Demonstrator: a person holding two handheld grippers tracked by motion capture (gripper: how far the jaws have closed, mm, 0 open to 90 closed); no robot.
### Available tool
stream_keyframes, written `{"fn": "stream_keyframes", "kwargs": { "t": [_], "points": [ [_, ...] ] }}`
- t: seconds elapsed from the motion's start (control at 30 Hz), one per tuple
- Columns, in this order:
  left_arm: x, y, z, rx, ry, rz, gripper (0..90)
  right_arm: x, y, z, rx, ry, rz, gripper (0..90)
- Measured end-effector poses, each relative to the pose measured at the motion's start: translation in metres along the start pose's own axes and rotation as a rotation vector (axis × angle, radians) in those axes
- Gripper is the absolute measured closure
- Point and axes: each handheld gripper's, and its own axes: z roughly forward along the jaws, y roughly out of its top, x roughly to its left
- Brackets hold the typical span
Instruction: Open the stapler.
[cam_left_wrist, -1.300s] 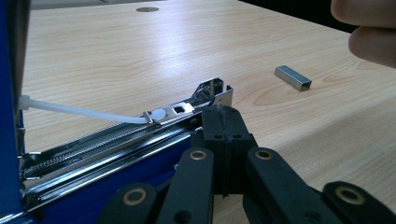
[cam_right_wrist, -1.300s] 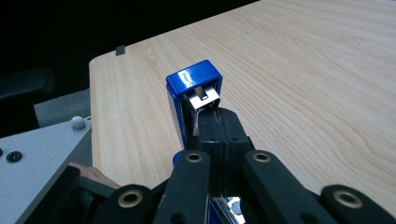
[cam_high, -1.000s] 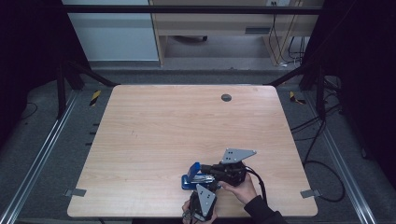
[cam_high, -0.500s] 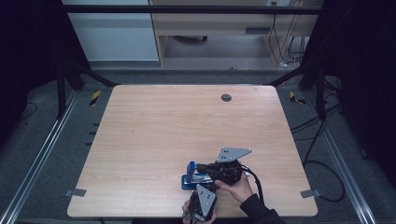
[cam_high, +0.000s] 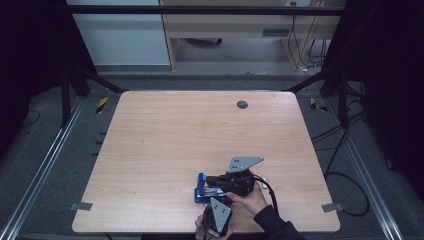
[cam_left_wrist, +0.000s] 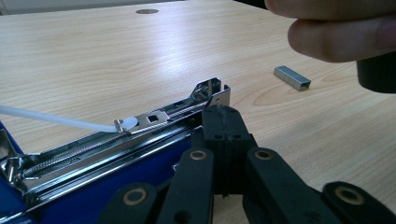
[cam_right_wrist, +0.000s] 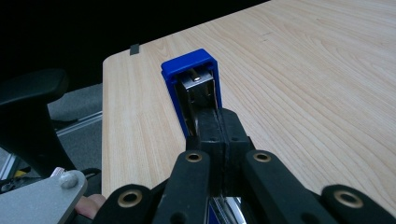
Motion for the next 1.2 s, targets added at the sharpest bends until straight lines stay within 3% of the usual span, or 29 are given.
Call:
{"fn": "stream_keyframes", "kwargs": {
  "t": [0.17,0.2,1.2],
  "points": [
    [0.001,0.000,0.000,0.000,-0.004,0.019,90.0,0.000,0.001,0.004,-0.004,0.013,-0.001,89.9],
    [0.000,0.000,0.000,-0.001,-0.003,-0.001,90.0,0.001,0.002,0.004,-0.002,0.015,-0.002,89.9],
    [0.000,0.000,0.000,-0.003,0.001,0.000,90.0,0.002,0.013,0.021,0.041,0.051,-0.018,89.5]
  ]
}}
